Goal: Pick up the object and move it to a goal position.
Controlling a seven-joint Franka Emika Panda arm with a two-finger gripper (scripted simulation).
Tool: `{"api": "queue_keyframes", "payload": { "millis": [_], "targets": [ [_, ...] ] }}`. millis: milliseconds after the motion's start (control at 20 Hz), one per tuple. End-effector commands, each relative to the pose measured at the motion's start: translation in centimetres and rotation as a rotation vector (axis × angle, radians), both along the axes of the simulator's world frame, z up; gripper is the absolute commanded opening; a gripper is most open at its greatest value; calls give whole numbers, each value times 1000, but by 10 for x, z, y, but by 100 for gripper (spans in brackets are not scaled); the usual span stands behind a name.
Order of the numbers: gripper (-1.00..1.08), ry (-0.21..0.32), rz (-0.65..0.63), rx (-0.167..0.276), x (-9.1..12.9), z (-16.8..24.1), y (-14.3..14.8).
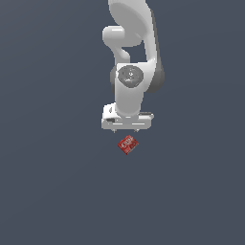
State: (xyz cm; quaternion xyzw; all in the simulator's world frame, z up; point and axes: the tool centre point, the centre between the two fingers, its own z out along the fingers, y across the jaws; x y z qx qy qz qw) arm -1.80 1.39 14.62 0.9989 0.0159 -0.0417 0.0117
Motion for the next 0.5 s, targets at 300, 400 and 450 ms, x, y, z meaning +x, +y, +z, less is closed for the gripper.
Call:
{"api": "queue_keyframes", "payload": {
  "millis": [300,400,450],
  "targets": [
    [100,-14,-36,8,6,4,-11],
    [100,-21,-51,12,8,6,-17],
    [100,-23,-55,13,9,7,-18]
  ]
}}
